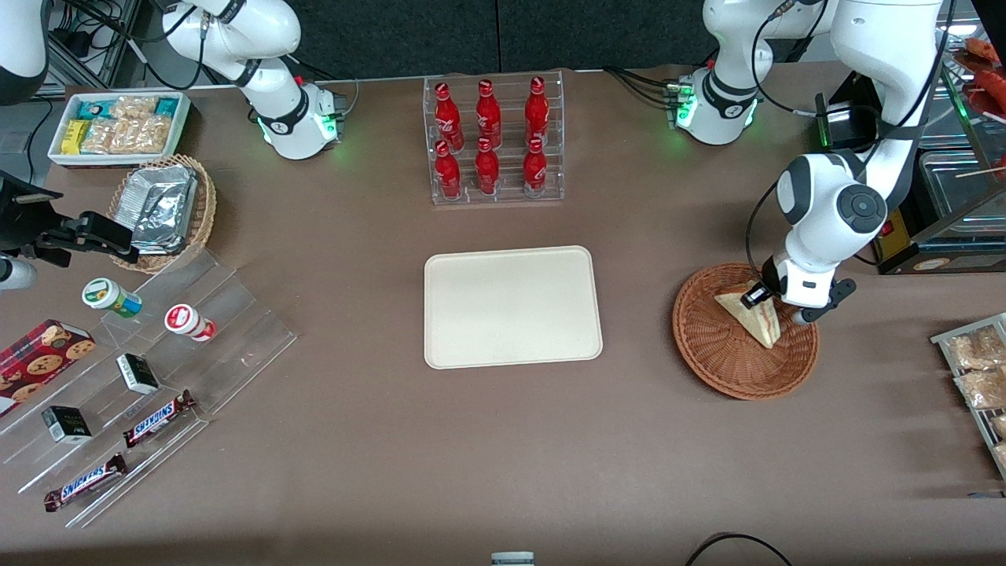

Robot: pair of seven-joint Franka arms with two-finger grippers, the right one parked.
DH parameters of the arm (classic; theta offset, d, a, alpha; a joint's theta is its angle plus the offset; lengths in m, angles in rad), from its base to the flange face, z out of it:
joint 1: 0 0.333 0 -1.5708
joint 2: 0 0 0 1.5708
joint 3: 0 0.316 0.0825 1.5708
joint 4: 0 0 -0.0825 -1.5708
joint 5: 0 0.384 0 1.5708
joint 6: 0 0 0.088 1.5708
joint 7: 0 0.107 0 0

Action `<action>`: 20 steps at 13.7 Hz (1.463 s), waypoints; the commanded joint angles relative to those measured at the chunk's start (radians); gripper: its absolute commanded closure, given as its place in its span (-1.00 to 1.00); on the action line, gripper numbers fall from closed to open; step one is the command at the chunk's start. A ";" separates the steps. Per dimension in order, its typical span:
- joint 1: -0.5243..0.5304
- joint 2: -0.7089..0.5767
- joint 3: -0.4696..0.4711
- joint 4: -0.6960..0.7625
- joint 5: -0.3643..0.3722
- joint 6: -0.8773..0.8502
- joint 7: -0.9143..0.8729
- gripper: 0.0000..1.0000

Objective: Place sandwich from basket to tray
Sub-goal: 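Close the left gripper on the wrapped sandwich, then lift the sandwich and carry it over the white tray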

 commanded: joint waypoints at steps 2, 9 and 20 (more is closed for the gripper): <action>-0.005 -0.143 -0.002 0.040 0.003 -0.200 0.009 1.00; -0.033 -0.125 -0.201 0.419 0.003 -0.647 0.017 1.00; -0.499 0.422 -0.277 0.900 0.165 -0.645 -0.256 1.00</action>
